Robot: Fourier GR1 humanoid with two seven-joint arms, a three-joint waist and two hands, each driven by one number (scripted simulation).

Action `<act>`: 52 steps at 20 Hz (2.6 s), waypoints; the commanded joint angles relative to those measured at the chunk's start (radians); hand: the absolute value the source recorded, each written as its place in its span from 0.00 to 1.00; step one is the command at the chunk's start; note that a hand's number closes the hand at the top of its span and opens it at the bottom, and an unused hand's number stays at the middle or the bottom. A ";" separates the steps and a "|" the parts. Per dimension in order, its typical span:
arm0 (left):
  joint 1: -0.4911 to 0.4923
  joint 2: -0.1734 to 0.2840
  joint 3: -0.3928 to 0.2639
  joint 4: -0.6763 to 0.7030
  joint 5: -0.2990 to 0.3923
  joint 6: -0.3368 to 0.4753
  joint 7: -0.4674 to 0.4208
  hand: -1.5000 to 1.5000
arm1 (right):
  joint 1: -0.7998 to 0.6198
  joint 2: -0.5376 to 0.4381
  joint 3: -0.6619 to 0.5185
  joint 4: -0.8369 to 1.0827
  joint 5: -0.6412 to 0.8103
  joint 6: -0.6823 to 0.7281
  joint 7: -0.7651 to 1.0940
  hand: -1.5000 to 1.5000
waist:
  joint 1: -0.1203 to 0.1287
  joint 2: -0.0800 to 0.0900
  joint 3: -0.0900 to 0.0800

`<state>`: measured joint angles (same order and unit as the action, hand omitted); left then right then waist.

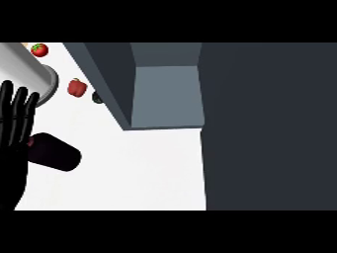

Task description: Pick up the wine, place it into the cabinet and close the cabinet

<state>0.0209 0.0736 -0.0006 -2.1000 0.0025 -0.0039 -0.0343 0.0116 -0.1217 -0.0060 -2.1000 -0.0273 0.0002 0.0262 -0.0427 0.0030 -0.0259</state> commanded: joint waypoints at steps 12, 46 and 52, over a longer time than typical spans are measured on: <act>-0.214 0.007 0.263 0.231 0.254 0.083 0.202 0.00 | 0.207 -0.043 0.087 -0.211 -0.202 0.171 0.138 0.00 | 0.034 -0.006 0.026; -0.129 0.031 0.195 0.183 0.201 0.212 0.222 0.00 | 0.170 0.007 -0.059 -0.304 -0.311 0.257 0.299 0.00 | 0.040 -0.004 0.026; -0.040 0.031 0.190 0.091 0.190 0.214 0.259 0.00 | -0.001 -0.002 -0.045 -0.230 -0.255 0.194 0.388 0.00 | 0.048 -0.004 0.026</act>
<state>-0.0916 0.1061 0.1941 -1.9328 0.1966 0.2124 0.1964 0.0814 -0.1271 -0.0602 -2.3586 -0.2986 0.2205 0.3823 0.0005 -0.0008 0.0000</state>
